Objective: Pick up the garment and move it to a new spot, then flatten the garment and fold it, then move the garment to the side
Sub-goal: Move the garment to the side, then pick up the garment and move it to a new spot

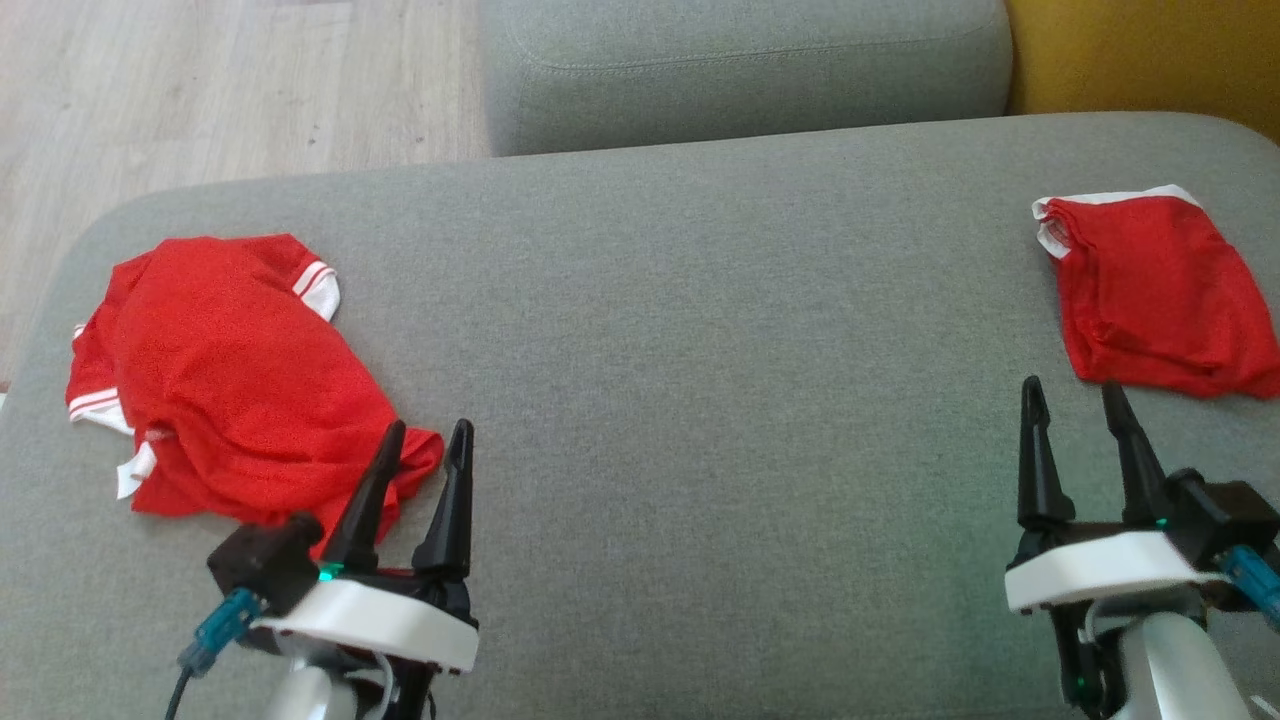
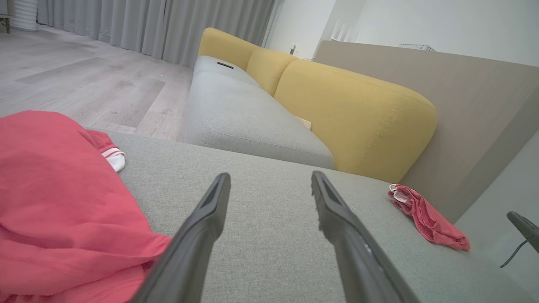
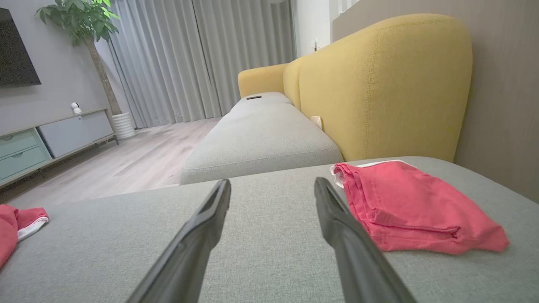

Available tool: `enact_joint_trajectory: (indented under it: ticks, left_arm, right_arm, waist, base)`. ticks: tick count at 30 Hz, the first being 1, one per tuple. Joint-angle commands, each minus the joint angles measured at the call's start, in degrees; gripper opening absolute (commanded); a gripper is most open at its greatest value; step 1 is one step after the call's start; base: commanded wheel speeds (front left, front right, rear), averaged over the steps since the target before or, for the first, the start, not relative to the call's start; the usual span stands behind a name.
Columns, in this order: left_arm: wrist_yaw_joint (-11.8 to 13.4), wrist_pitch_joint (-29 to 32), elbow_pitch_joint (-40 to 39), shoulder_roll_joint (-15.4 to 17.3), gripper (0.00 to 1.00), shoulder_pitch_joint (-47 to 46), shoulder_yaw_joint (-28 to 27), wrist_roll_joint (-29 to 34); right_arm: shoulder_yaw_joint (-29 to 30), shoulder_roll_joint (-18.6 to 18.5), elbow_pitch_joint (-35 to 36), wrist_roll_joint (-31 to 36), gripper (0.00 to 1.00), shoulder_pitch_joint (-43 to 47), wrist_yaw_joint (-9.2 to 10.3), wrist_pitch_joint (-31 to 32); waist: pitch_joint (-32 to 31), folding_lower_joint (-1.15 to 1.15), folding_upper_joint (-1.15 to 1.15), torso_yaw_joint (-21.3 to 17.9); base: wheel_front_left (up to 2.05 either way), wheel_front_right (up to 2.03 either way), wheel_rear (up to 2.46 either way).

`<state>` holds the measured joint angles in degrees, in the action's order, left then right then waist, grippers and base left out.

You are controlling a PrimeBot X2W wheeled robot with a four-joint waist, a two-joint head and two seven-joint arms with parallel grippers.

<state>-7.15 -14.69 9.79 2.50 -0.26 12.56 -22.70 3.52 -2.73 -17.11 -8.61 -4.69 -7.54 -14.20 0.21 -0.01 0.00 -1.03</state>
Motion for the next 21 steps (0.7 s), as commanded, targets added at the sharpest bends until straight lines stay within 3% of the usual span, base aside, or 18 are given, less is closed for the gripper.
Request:
enact_joint_trajectory:
  ticks: [1, 21]
  left_arm:
    - [-0.34, -0.31, -1.85, 0.38, 1.00, -2.06, -1.87, 0.03]
    - [-0.34, -0.31, -2.07, 0.38, 1.00, -2.97, -2.48, 0.34]
  right_arm:
    - [-1.71, -0.16, 2.28, -0.39, 1.00, -0.49, 0.05, -0.74]
    - [-1.91, -0.15, 4.04, -2.31, 1.00, 0.81, 0.05, -0.79]
  waist:
    - [0.03, 0.01, 0.00, 0.02]
    - [0.65, 0.01, 0.00, 2.41]
  base:
    - [0.00, 0.00, 0.00]
    - [0.00, 0.00, 0.00]
